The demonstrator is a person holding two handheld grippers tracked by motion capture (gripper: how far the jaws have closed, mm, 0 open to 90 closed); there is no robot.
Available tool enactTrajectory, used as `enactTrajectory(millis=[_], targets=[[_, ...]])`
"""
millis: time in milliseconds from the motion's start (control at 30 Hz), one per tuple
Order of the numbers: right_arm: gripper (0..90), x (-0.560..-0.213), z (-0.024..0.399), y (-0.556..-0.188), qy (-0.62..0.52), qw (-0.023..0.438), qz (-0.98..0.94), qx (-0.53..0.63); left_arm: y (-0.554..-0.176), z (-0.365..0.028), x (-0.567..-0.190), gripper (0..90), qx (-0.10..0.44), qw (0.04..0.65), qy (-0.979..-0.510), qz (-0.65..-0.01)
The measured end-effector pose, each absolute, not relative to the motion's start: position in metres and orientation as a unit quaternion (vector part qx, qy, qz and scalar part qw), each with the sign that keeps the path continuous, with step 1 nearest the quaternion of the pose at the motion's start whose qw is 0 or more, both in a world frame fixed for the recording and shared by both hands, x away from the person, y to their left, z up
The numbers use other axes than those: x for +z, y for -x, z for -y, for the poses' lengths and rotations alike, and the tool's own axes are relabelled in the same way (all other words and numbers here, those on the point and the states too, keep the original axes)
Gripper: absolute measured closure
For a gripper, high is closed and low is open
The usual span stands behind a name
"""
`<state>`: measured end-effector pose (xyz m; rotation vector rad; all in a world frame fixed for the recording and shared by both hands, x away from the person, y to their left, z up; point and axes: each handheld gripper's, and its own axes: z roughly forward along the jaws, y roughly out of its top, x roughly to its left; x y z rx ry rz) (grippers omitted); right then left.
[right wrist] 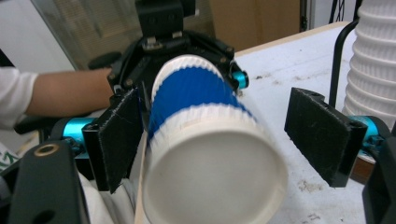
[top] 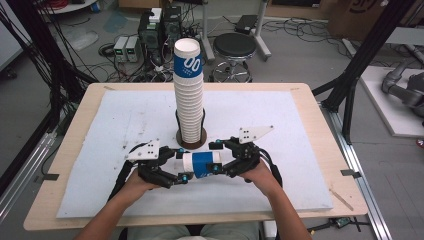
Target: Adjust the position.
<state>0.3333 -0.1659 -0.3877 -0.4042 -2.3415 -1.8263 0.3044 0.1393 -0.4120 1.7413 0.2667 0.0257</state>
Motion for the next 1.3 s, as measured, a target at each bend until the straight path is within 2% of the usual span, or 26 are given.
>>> enactTrajectory(millis=[233, 567, 633, 867, 1267, 1300], targets=[[17.2, -0.379, 0.178, -0.333, 0.140, 0.066, 0.775, -0.613, -0.306, -0.143, -0.409, 30.8, 0.017, 0.621, -0.774, -0.123], [15.6, -0.352, 0.184, -0.328, 0.107, 0.016, 0.840, -0.532, -0.307, -0.145, -0.398, 30.6, 0.030, 0.575, -0.808, -0.127], [15.6, -0.347, 0.178, -0.327, 0.088, -0.008, 0.866, -0.492, -0.309, -0.144, -0.395, 30.6, 0.030, 0.565, -0.815, -0.127], [15.6, -0.340, 0.157, -0.330, 0.049, -0.033, 0.905, -0.421, -0.312, -0.131, -0.381, 30.6, 0.033, 0.512, -0.851, -0.113], [18.3, -0.341, 0.123, -0.331, -0.002, -0.037, 0.948, -0.317, -0.317, -0.116, -0.370, 30.6, 0.025, 0.463, -0.880, -0.100], [23.8, -0.342, 0.119, -0.332, -0.014, -0.034, 0.951, -0.306, -0.318, -0.114, -0.370, 30.5, 0.023, 0.461, -0.881, -0.101]])
